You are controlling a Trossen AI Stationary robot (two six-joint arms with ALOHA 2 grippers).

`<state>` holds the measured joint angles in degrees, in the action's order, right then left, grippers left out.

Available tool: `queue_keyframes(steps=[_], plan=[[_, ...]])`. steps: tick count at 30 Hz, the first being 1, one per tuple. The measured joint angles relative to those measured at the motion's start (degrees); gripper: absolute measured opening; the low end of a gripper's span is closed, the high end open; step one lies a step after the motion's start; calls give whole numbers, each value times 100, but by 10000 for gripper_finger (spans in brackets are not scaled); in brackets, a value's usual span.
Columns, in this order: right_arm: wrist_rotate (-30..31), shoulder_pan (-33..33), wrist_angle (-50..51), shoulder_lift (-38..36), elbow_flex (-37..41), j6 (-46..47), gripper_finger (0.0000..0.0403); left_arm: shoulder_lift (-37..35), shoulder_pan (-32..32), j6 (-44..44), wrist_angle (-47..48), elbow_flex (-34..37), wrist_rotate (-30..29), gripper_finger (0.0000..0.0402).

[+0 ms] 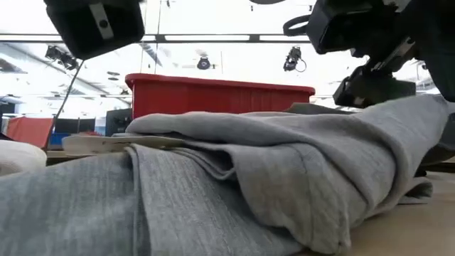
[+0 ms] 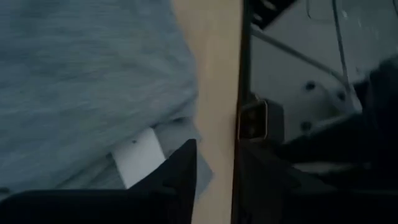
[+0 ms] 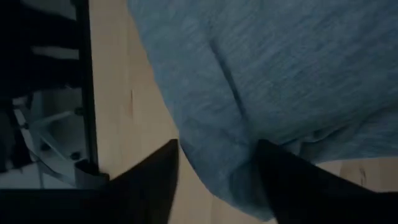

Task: Fold Laundry from Bin
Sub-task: Fold the gray shirt, then stack the folded gray shirt on top of the folded gray shorts

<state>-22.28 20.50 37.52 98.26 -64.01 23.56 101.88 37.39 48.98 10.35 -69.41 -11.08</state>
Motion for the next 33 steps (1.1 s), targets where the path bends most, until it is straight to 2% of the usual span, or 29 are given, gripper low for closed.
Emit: queue_keyframes(steps=[3,6,9,11,15,20,24,27,33], plan=[[13,-55,5,0,-2,504,275,-122,-148,464,179,0,-301,142],[-29,-115,165,-3,-4,1243,307,-190,-313,1247,616,-2,-530,165],[-96,-130,567,-30,-7,2013,318,-183,-446,2345,1225,4,-509,193],[-238,-140,715,-58,-7,2168,319,-177,-515,2638,1239,49,-402,213],[-334,-153,669,-215,-7,2165,315,-122,-676,2476,806,167,-305,246],[-286,-342,577,-648,-9,2174,313,104,-1013,2112,149,480,-106,268],[272,-453,710,-1052,-17,2152,313,363,-1351,2326,-385,754,435,275],[713,-462,764,-1211,-17,2150,313,478,-1466,2360,-654,793,533,277],[811,-480,675,-1237,-15,2180,312,824,-1471,2057,-1044,791,592,275]])
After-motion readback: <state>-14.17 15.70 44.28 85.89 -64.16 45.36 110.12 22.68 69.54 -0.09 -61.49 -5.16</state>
